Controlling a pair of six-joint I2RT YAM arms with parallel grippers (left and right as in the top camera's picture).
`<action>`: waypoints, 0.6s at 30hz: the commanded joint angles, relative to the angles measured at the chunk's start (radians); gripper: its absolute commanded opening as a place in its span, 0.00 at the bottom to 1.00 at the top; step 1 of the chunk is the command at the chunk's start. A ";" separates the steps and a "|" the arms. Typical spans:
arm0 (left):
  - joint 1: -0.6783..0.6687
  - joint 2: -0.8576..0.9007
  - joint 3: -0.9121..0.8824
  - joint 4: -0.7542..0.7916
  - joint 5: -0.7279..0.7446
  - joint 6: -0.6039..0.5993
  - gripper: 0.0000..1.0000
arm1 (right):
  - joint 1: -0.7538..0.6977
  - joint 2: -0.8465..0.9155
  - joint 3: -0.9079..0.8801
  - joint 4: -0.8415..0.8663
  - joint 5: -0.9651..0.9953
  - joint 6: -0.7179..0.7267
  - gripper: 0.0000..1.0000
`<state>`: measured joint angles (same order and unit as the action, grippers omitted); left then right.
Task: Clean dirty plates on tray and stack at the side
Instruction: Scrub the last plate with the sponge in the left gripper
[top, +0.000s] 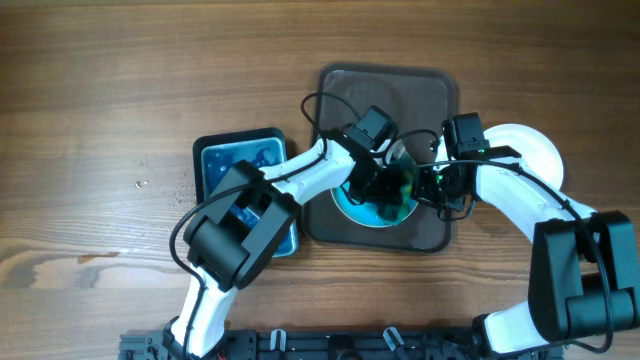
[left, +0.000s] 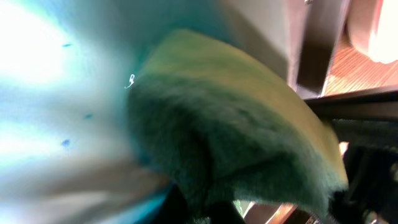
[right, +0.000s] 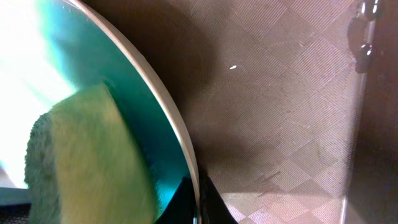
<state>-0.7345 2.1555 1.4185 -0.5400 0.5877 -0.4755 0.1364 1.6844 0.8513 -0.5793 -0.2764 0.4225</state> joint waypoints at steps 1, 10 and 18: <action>0.046 0.031 -0.027 -0.127 -0.171 0.027 0.04 | 0.001 0.027 -0.035 -0.005 0.097 -0.003 0.04; 0.162 -0.048 -0.027 -0.279 -0.611 0.054 0.04 | 0.001 0.027 -0.035 0.000 0.097 -0.003 0.05; 0.154 -0.049 -0.027 -0.153 -0.541 0.052 0.04 | 0.001 0.027 -0.035 0.000 0.098 -0.005 0.04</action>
<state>-0.6075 2.0754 1.4235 -0.7494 0.1833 -0.4458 0.1413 1.6844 0.8513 -0.5701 -0.2806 0.4232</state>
